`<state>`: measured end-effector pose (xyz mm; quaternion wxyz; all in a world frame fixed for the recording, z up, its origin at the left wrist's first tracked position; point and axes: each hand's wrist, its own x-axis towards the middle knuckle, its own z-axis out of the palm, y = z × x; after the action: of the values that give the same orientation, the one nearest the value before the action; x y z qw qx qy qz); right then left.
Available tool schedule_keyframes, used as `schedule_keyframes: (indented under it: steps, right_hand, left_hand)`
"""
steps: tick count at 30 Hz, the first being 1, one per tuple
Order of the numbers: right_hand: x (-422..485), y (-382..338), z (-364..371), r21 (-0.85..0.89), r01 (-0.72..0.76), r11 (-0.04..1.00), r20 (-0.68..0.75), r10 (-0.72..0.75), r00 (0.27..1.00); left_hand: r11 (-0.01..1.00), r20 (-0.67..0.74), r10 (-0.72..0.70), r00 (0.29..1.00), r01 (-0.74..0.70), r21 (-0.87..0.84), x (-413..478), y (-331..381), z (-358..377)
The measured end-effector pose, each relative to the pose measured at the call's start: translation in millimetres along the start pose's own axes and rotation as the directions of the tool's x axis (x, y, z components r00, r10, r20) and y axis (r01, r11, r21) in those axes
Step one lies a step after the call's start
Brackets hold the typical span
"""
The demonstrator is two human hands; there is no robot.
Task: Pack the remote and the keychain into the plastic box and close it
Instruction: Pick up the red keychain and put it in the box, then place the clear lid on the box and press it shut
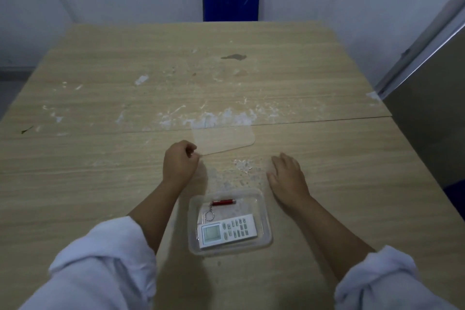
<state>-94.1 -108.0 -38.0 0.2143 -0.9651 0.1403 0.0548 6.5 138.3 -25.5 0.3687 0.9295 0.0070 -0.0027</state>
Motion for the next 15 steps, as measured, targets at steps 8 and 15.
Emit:
schedule_keyframes:
  steps: [8, 15]
  right_hand:
    - [13.9, 17.2, 20.1, -0.093, 0.031, 0.995, -0.052, -0.036, 0.998]
    - [14.7, 17.9, 18.1, -0.043, 0.03, 0.999, -0.028, -0.031, 0.999]
  left_hand:
    - [0.994, -0.002, -0.096, 0.995, 0.096, 0.054, 37.5, -9.5, 20.0]
    - [0.984, -0.043, -0.177, 0.983, 0.177, 0.001, 41.3, -4.3, 23.9]
